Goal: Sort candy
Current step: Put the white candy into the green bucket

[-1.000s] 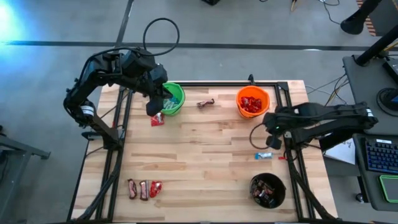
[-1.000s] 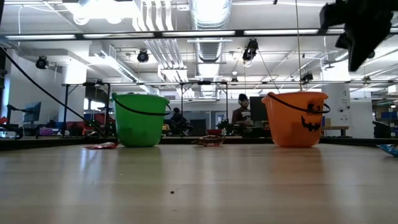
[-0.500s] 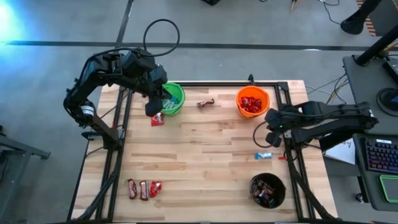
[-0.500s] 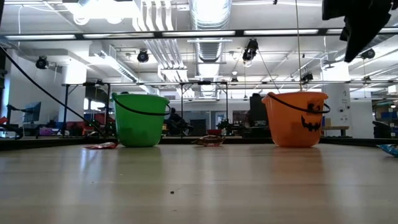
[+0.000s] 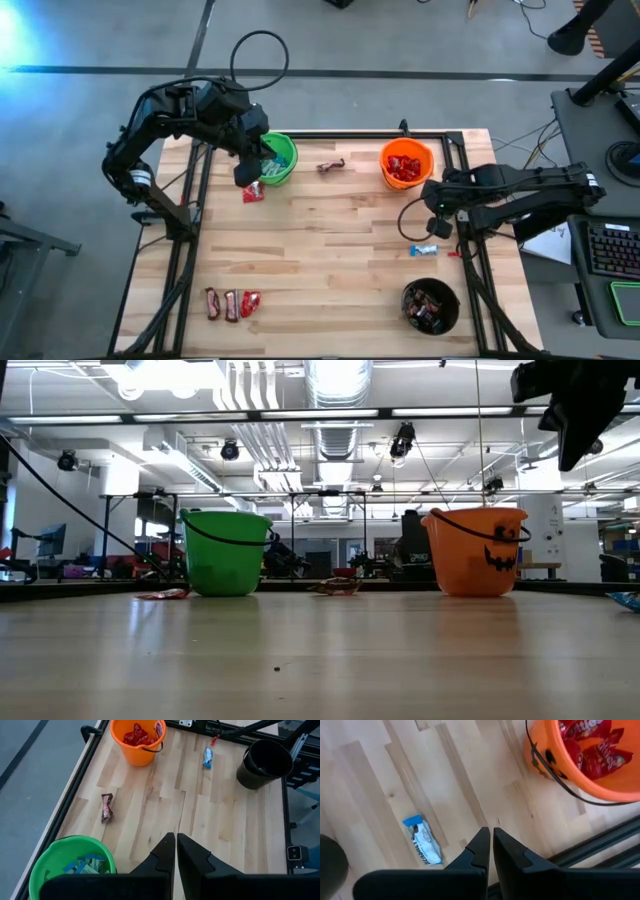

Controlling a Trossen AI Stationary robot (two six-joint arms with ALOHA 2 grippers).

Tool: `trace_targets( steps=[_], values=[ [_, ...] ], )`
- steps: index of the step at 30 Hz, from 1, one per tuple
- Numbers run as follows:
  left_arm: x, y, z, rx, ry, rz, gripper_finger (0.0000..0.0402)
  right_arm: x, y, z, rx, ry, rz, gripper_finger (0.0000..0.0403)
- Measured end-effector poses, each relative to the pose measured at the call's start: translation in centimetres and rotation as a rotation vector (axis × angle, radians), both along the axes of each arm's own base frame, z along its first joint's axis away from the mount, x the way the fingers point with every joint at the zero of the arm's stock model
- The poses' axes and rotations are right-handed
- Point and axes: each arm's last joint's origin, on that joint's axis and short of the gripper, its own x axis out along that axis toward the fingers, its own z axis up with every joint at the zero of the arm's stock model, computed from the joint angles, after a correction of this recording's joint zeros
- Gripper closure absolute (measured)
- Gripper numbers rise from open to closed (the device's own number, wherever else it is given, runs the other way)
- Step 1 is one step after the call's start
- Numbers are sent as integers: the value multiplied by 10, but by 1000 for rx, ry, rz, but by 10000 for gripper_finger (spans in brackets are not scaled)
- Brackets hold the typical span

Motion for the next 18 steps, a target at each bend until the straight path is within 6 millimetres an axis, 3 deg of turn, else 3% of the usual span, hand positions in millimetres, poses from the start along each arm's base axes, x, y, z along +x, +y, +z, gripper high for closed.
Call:
trace_targets(
  steps=[4,11,15,18],
  values=[
    [0,0,0,-7,0,7,401,-1,0,2,11,-3,15,390],
    [0,0,0,-7,-1,8,401,1,7,-9,210,-3,72,390],
    [0,0,0,-7,0,8,401,-4,13,-12,329,-50,268,390],
    [0,0,0,-2,0,2,401,-11,14,-10,314,-82,444,390]
  ],
)
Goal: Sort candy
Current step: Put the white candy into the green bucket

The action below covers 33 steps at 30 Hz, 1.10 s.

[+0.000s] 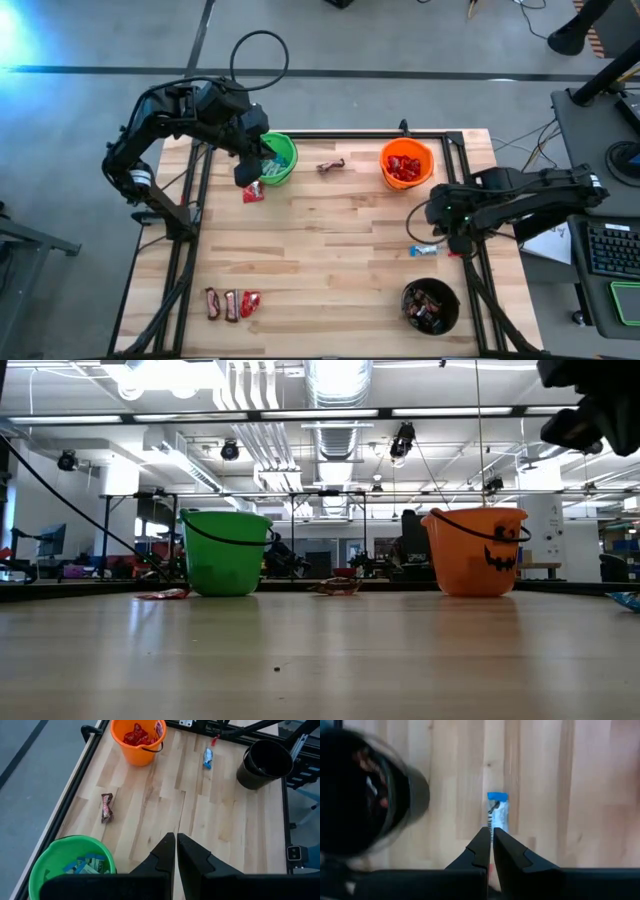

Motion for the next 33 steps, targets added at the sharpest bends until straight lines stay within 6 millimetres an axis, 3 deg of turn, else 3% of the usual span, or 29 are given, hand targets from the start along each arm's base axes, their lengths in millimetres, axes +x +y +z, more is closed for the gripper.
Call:
trace_targets(
  steps=[6,20,27,33],
  values=[
    [0,0,0,2,0,-2,401,-13,-1,5,-60,-108,170,390],
    [0,0,0,23,3,-25,401,-10,-5,2,-105,-42,-104,390],
    [0,0,0,21,3,-22,401,-6,-5,0,-139,-42,-14,390],
    [0,0,0,20,2,-21,401,-5,-4,0,-125,-36,-58,390]
  ],
)
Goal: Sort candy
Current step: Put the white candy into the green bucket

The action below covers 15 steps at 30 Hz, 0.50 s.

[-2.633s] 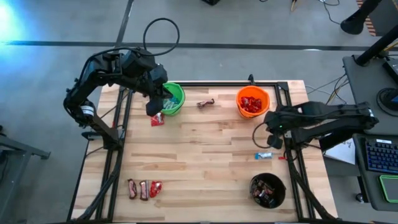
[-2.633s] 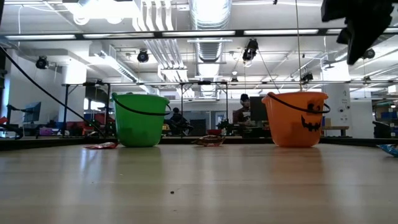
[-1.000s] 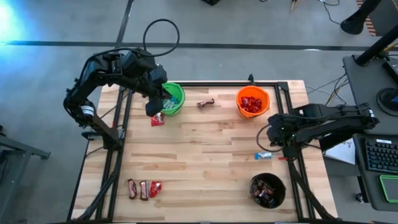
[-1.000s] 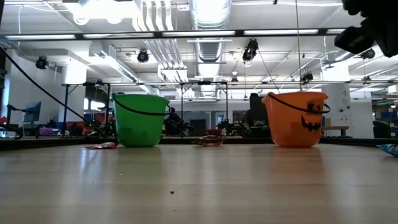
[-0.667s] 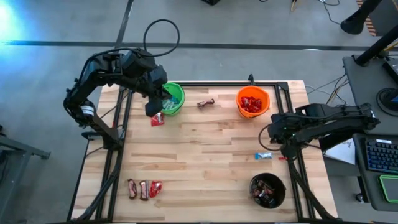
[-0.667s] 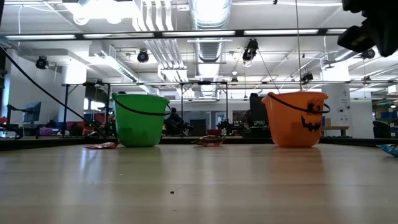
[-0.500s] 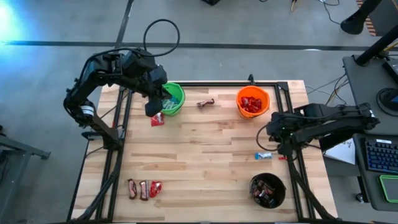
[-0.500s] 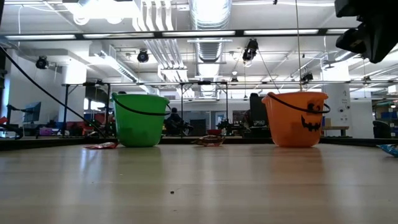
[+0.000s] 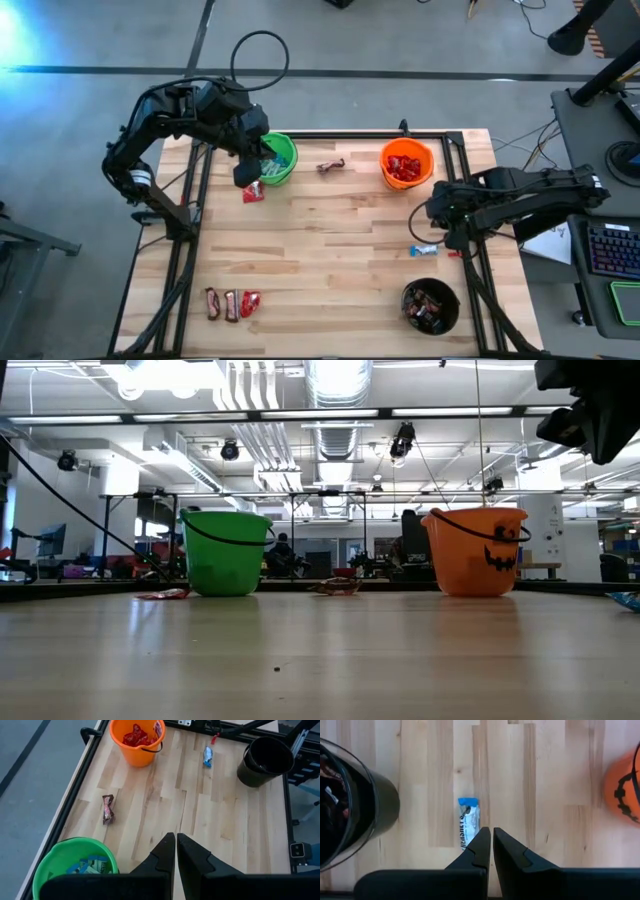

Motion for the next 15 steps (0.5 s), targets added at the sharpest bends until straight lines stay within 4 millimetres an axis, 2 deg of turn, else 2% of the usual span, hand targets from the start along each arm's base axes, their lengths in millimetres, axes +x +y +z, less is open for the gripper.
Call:
trace_targets(
  steps=[10,15],
  values=[
    [0,0,0,-3,0,3,401,0,0,0,11,4,-28,390],
    [0,0,0,-6,-1,6,401,0,0,0,45,18,-116,390]
  ],
)
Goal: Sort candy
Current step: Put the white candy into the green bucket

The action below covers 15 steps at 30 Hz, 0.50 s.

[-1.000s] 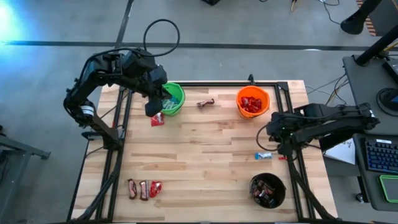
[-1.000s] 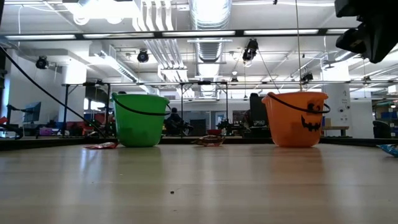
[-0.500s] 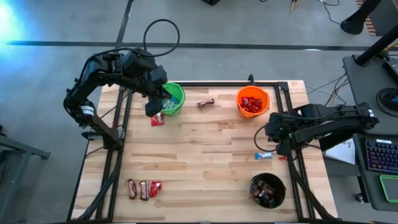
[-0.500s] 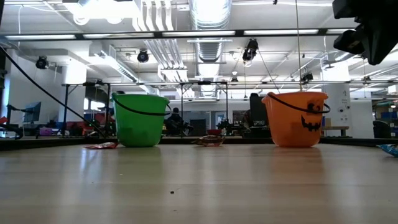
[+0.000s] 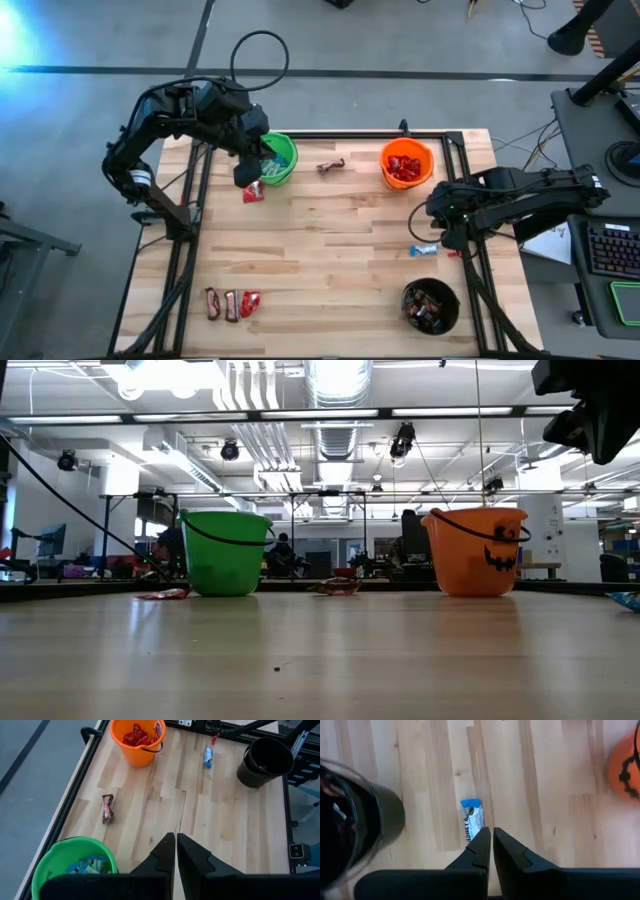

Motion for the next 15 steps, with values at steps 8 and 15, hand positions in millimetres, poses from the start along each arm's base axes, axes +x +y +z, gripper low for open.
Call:
trace_targets(
  steps=[8,15],
  values=[
    [0,0,0,-12,-2,14,401,-4,0,-3,13,80,-14,390],
    [0,0,0,-12,-3,14,401,-1,0,-4,-11,78,-11,390]
  ],
)
